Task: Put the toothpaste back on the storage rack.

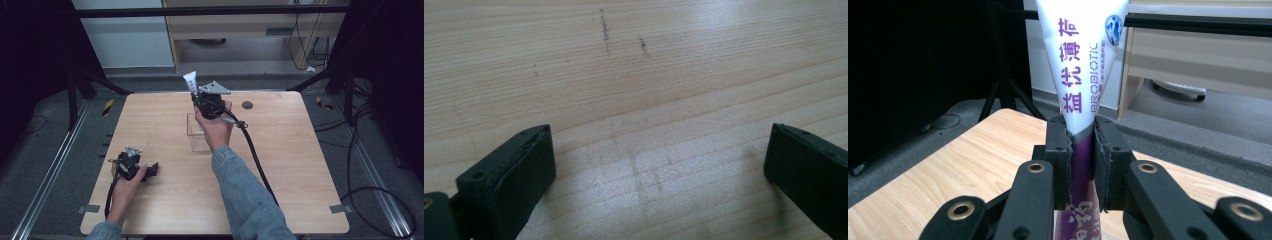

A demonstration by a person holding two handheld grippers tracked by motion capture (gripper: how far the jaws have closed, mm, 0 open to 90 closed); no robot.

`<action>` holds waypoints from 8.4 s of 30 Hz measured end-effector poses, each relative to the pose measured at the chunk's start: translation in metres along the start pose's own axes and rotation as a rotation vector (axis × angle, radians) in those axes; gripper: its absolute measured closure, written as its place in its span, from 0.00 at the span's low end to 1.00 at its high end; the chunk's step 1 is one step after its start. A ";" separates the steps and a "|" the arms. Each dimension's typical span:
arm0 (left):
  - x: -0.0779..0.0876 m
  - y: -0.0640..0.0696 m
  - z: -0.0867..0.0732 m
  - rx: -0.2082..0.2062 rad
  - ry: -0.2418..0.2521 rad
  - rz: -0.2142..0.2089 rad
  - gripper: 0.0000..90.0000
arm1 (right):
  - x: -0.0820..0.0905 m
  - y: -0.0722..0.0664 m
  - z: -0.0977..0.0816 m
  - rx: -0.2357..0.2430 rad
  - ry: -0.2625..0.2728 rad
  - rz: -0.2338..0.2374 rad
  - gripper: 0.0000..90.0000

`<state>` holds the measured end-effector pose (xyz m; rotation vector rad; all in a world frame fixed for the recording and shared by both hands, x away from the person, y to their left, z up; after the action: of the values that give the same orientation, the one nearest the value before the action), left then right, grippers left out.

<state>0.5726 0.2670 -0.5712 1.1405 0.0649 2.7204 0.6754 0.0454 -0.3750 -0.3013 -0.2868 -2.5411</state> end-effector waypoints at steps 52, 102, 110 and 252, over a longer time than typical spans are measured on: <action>0.000 0.000 0.000 -0.001 0.000 0.000 0.00 | -0.010 -0.009 -0.059 0.032 -0.151 0.008 0.87; 0.000 0.000 0.000 0.001 0.002 -0.001 0.00 | -0.029 -0.029 -0.072 0.042 -0.229 0.035 0.86; 0.000 0.000 0.000 0.001 0.002 0.000 0.00 | -0.030 -0.029 -0.072 0.043 -0.228 0.038 0.86; 0.000 0.000 0.000 -0.001 0.000 -0.001 0.00 | 0.088 0.082 -0.100 0.014 -0.241 -0.018 0.14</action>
<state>0.5727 0.2669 -0.5711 1.1394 0.0634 2.7198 0.6332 -0.0934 -0.4346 -0.6035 -0.4000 -2.5199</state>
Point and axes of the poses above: each handheld gripper's, and its own axes: x roughly backward along the jaws, z roughly out of its top, y roughly to its right, the point moved 9 cm from there along -x, roughly forward along the jaws, and after that the axes turned 11 degrees about x, right-handed, at the moved point
